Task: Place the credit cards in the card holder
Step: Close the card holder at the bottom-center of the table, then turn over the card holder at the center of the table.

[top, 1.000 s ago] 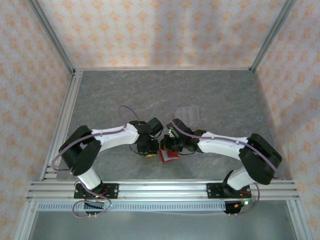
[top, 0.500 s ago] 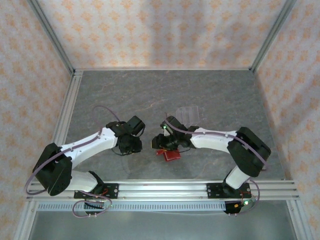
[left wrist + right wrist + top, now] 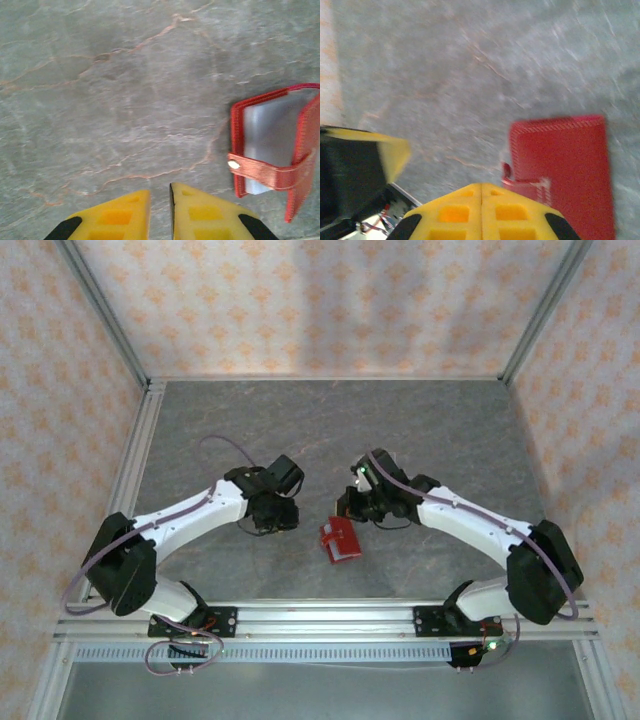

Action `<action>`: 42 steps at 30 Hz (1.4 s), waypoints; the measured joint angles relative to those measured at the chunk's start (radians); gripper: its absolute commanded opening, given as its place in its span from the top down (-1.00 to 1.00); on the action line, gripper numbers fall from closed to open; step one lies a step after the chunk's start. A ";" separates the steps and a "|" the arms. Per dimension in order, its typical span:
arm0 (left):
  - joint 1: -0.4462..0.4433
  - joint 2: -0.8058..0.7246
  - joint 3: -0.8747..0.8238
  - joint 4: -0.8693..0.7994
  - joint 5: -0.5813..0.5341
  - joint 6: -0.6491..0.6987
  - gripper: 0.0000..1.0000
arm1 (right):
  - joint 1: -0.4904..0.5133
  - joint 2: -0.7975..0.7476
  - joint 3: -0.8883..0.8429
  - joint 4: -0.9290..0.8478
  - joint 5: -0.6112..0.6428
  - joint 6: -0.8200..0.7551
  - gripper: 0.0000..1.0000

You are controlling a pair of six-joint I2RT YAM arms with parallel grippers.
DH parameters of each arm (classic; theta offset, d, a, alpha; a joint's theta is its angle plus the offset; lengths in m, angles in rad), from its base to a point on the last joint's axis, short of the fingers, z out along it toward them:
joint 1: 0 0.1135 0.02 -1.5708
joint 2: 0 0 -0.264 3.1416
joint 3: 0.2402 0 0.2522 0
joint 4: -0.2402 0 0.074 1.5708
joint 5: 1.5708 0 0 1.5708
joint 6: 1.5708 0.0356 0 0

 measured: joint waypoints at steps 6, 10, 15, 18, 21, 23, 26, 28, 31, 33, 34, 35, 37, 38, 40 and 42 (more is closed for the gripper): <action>-0.072 0.111 0.109 0.010 0.023 0.015 0.65 | 0.039 0.071 -0.060 -0.015 0.008 -0.008 0.83; -0.098 0.178 0.153 0.017 0.040 0.021 0.65 | 0.079 0.142 -0.060 -0.003 0.024 -0.016 0.69; -0.107 0.247 0.172 0.044 0.059 0.021 0.66 | 0.096 0.192 -0.064 0.028 0.037 -0.018 0.60; -0.106 0.272 0.172 0.064 0.075 0.016 0.66 | 0.096 0.198 -0.067 0.042 0.036 -0.014 0.57; -0.112 0.293 0.172 0.090 0.085 0.010 0.67 | 0.096 0.200 -0.070 0.062 0.032 -0.007 0.58; -0.119 0.305 0.172 0.103 0.091 0.001 0.68 | 0.095 0.201 -0.076 0.070 0.030 -0.003 0.60; -0.119 0.309 0.157 0.130 0.100 -0.013 0.69 | 0.093 0.203 -0.077 0.072 0.027 0.000 0.70; -0.120 0.309 0.131 0.159 0.105 -0.023 0.69 | 0.091 0.205 -0.078 0.072 0.025 0.003 0.75; -0.119 0.311 0.082 0.187 0.111 -0.035 0.70 | 0.091 0.210 -0.077 0.084 0.016 0.004 0.79; -0.117 0.310 0.067 0.208 0.114 -0.035 0.70 | 0.091 0.211 -0.077 0.088 0.013 0.005 0.80; -0.117 0.308 0.060 0.218 0.117 -0.037 0.70 | 0.091 0.211 -0.077 0.088 0.011 0.005 0.80; -0.117 0.304 0.051 0.228 0.118 -0.039 0.70 | 0.091 0.212 -0.077 0.089 0.010 0.005 0.80; -0.117 0.294 0.032 0.249 0.118 -0.043 0.71 | 0.091 0.212 -0.077 0.090 0.007 0.005 0.79; -0.117 0.290 0.023 0.258 0.118 -0.043 0.71 | 0.091 0.213 -0.077 0.090 0.006 0.005 0.78; -0.117 0.281 0.005 0.277 0.118 -0.044 0.71 | 0.090 0.213 -0.077 0.092 -0.002 0.008 0.72; -0.117 0.273 -0.012 0.289 0.117 -0.047 0.71 | 0.086 0.212 -0.077 0.098 -0.013 0.011 0.60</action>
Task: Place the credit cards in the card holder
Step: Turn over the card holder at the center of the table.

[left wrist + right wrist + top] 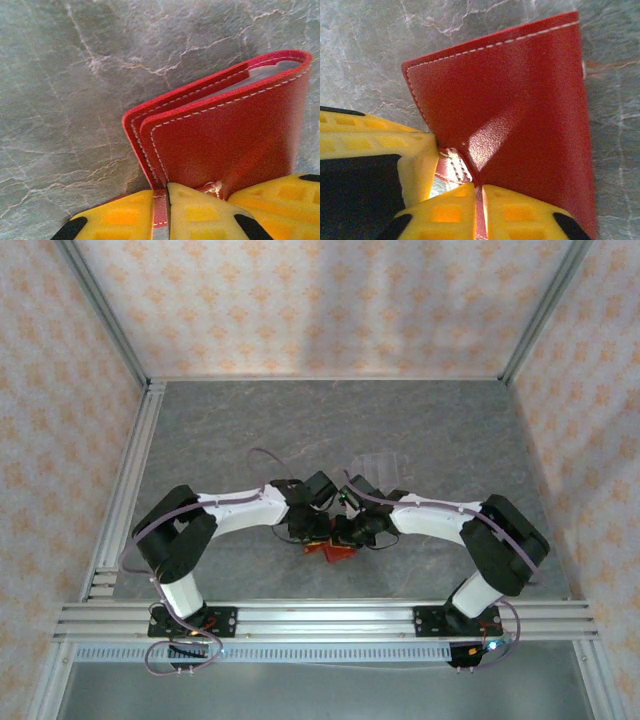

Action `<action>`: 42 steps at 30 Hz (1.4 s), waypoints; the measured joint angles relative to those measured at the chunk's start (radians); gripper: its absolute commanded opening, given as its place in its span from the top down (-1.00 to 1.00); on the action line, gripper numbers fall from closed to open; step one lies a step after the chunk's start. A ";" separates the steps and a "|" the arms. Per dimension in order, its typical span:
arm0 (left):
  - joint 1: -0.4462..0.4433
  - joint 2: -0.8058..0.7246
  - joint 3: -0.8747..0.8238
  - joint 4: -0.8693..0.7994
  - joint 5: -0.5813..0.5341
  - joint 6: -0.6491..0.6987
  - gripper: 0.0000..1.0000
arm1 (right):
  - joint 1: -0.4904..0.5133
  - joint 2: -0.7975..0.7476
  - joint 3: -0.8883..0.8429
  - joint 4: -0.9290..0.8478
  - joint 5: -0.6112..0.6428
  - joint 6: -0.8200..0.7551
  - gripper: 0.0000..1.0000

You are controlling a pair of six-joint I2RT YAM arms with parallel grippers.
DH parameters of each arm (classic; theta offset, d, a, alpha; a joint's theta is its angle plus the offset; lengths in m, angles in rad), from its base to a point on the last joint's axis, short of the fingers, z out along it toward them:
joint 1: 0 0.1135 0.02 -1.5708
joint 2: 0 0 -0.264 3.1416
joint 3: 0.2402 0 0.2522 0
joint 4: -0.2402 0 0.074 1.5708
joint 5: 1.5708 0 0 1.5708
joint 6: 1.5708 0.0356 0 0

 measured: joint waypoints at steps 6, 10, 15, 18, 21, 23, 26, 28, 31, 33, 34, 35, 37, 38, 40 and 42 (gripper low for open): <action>-0.010 0.005 -0.033 0.009 -0.006 -0.002 0.73 | -0.060 -0.053 0.010 -0.010 -0.014 -0.004 0.25; -0.010 0.005 -0.035 0.011 -0.009 -0.002 0.73 | -0.139 -0.101 0.018 -0.049 -0.013 -0.040 0.18; -0.010 0.004 -0.039 0.015 -0.011 -0.002 0.73 | -0.152 -0.071 0.040 -0.094 -0.014 -0.108 0.10; -0.010 0.004 -0.040 0.018 -0.011 -0.002 0.73 | -0.152 -0.027 0.053 -0.107 -0.021 -0.146 0.07; -0.010 0.004 -0.040 0.018 -0.011 -0.002 0.73 | -0.152 0.022 0.076 -0.113 -0.035 -0.182 0.04; -0.010 0.004 -0.040 0.018 -0.011 -0.002 0.73 | -0.152 0.045 0.083 -0.112 -0.051 -0.202 0.03; -0.010 0.003 -0.042 0.019 -0.012 -0.002 0.73 | -0.152 0.061 0.083 -0.098 -0.090 -0.220 0.05; -0.010 0.002 -0.044 0.021 -0.013 -0.002 0.73 | -0.154 0.066 0.083 -0.090 -0.110 -0.224 0.08; -0.010 0.000 -0.048 0.026 -0.014 -0.002 0.73 | -0.162 0.066 0.082 -0.063 -0.143 -0.223 0.18; -0.010 0.000 -0.048 0.026 -0.014 -0.002 0.73 | -0.166 0.066 0.082 -0.047 -0.163 -0.217 0.29; -0.010 0.000 -0.048 0.026 -0.014 -0.002 0.73 | -0.166 0.066 0.082 -0.040 -0.173 -0.214 0.34; -0.010 0.001 -0.048 0.026 -0.014 -0.002 0.73 | -0.166 0.066 0.082 -0.036 -0.183 -0.209 0.41; -0.010 0.003 -0.047 0.026 -0.014 -0.002 0.74 | -0.167 0.066 0.081 -0.026 -0.202 -0.198 0.49; -0.010 0.003 -0.047 0.026 -0.014 -0.002 0.74 | -0.168 0.066 0.079 -0.019 -0.212 -0.194 0.50; -0.010 0.003 -0.047 0.026 -0.014 -0.002 0.74 | -0.171 0.066 0.072 -0.005 -0.229 -0.183 0.51; -0.010 0.003 -0.047 0.026 -0.014 -0.002 0.74 | -0.175 0.065 0.063 0.009 -0.240 -0.174 0.51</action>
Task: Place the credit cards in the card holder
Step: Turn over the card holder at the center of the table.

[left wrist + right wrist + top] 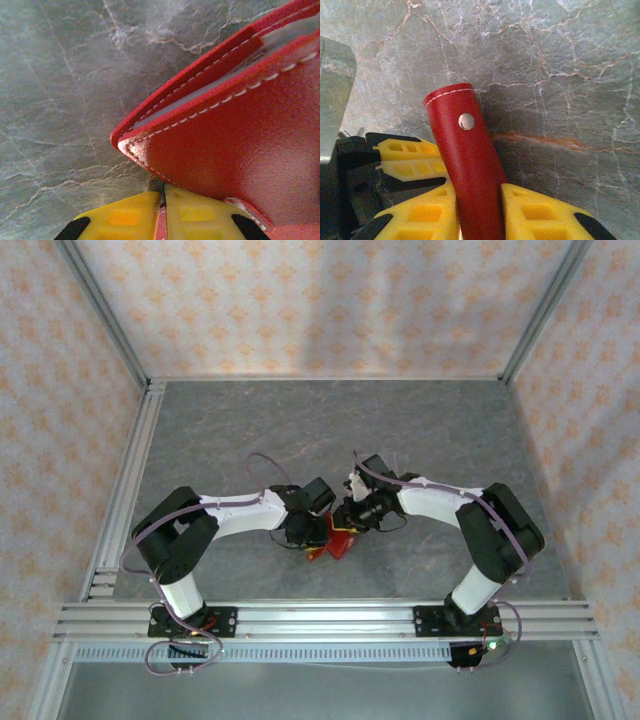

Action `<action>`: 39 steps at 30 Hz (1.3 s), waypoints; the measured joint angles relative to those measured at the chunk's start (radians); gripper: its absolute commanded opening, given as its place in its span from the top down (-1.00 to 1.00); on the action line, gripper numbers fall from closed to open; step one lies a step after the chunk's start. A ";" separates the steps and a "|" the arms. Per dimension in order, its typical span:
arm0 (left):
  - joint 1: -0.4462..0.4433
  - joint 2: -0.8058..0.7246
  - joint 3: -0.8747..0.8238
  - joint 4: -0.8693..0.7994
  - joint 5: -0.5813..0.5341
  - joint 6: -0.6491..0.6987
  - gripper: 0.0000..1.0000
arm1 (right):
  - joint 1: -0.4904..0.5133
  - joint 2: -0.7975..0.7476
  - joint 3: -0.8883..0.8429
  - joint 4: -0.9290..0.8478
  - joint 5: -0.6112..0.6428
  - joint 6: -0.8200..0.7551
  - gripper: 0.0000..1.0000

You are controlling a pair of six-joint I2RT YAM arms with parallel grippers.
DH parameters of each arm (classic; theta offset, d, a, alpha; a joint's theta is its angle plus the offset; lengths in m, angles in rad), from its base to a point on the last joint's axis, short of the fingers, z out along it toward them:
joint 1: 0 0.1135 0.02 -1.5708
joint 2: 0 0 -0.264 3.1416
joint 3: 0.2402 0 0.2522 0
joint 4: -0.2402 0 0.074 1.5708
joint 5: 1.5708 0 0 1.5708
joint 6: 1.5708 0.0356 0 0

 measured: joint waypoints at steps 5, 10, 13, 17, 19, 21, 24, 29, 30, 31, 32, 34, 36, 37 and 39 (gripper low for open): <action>0.000 0.000 0.000 0.000 0.000 0.000 0.74 | -0.003 -0.007 -0.015 0.021 -0.014 0.011 0.63; 0.000 -0.001 0.000 -0.001 0.000 0.000 0.74 | -0.003 -0.025 -0.021 0.020 -0.019 0.010 1.00; 0.001 -0.002 0.009 -0.012 0.000 0.011 0.74 | 0.005 -0.048 -0.023 0.004 0.001 -0.001 1.00; 0.018 -0.009 0.012 -0.029 0.004 0.023 0.73 | 0.018 -0.130 -0.018 -0.075 0.093 -0.012 1.00; 0.047 -0.024 0.013 -0.068 -0.002 0.036 0.72 | 0.021 -0.198 0.005 -0.164 0.194 -0.026 1.00; 0.087 -0.048 0.017 -0.111 -0.008 0.048 0.72 | 0.021 -0.256 0.039 -0.249 0.308 -0.040 1.00; 0.145 -0.089 0.040 -0.171 -0.027 0.072 0.72 | 0.032 -0.330 0.099 -0.388 0.539 -0.060 1.00; 0.189 -0.126 0.064 -0.220 -0.039 0.098 0.72 | 0.144 -0.344 0.175 -0.602 0.913 -0.067 1.00; 0.192 -0.126 0.064 -0.228 -0.039 0.101 0.72 | 0.174 -0.330 0.184 -0.638 0.972 -0.058 1.00; 0.194 -0.125 0.064 -0.236 -0.039 0.103 0.72 | 0.205 -0.311 0.190 -0.670 1.030 -0.045 1.00; 0.194 -0.125 0.064 -0.243 -0.039 0.105 0.72 | 0.230 -0.290 0.193 -0.695 1.073 -0.032 1.00; 0.200 -0.125 0.066 -0.256 -0.039 0.106 0.72 | 0.282 -0.230 0.206 -0.742 1.152 0.007 1.00; 0.207 -0.125 0.067 -0.265 -0.040 0.105 0.73 | 0.328 -0.156 0.228 -0.772 1.209 0.048 1.00; 0.212 -0.125 0.067 -0.267 -0.040 0.105 0.72 | 0.350 -0.113 0.243 -0.779 1.231 0.069 1.00; 0.222 -0.125 0.067 -0.272 -0.047 0.105 0.72 | 0.385 -0.032 0.273 -0.777 1.256 0.102 0.79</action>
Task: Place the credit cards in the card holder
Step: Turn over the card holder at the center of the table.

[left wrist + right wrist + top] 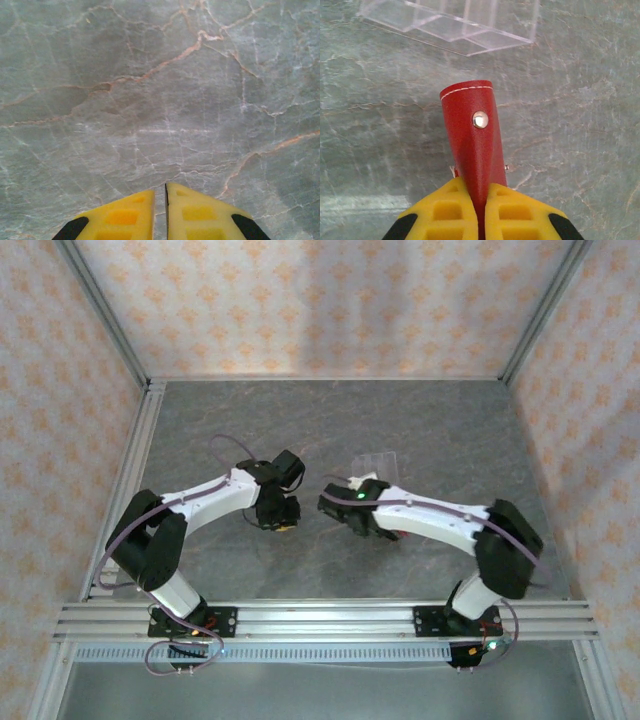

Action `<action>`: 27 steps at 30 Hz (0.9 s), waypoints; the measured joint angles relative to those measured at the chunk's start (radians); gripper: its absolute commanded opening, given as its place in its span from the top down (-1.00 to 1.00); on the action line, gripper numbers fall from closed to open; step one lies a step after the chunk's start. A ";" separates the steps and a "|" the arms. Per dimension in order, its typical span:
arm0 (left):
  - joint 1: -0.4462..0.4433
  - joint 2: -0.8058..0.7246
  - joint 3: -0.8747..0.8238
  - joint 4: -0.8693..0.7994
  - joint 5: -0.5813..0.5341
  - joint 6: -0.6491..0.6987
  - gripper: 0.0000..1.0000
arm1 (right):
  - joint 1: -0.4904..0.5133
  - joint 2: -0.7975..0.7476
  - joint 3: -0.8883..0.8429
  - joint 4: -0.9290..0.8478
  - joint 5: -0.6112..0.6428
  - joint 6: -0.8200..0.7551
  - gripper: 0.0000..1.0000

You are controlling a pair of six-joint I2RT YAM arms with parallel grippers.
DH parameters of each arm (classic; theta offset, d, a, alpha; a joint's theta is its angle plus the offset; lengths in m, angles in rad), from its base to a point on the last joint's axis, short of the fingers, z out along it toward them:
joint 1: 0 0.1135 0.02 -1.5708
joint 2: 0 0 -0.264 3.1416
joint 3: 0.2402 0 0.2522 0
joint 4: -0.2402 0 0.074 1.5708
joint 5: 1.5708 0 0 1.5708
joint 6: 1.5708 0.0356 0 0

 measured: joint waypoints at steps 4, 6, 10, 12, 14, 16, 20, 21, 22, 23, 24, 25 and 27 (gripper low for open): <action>0.019 -0.006 0.000 -0.013 -0.008 0.000 0.72 | 0.023 0.101 0.034 0.080 -0.041 0.037 0.25; 0.030 -0.021 0.000 -0.021 -0.011 0.000 0.72 | 0.023 0.108 0.037 0.134 -0.096 0.040 0.07; 0.055 -0.067 0.000 -0.042 -0.019 0.000 0.69 | 0.017 0.089 0.043 0.233 -0.237 0.030 0.01; 0.063 -0.084 0.000 -0.048 -0.027 0.001 0.66 | -0.004 0.047 0.040 0.273 -0.320 0.026 0.01; 0.063 -0.089 0.005 -0.057 -0.034 0.002 0.60 | -0.046 -0.026 0.023 0.310 -0.397 0.020 0.02; 0.056 -0.089 0.014 -0.059 -0.033 0.006 0.55 | -0.109 -0.122 -0.006 0.335 -0.459 0.012 0.14; 0.007 -0.074 0.063 -0.059 -0.026 0.021 0.49 | -0.260 -0.259 -0.079 0.347 -0.521 -0.008 0.22; -0.017 -0.061 0.085 -0.057 -0.024 0.025 0.48 | -0.295 -0.272 -0.097 0.341 -0.528 -0.014 0.19; -0.045 -0.044 0.107 -0.054 -0.021 0.027 0.47 | -0.314 -0.275 -0.111 0.336 -0.536 -0.021 0.18; -0.076 -0.022 0.130 -0.047 -0.014 0.029 0.46 | -0.326 -0.274 -0.125 0.333 -0.552 -0.029 0.17; -0.109 0.003 0.151 -0.036 -0.008 0.031 0.45 | -0.329 -0.269 -0.138 0.331 -0.574 -0.038 0.17; -0.136 0.025 0.169 -0.028 -0.004 0.031 0.45 | -0.329 -0.262 -0.146 0.328 -0.592 -0.044 0.18; -0.192 0.082 0.204 -0.012 0.005 0.031 0.45 | -0.329 -0.234 -0.159 0.327 -0.636 -0.053 0.22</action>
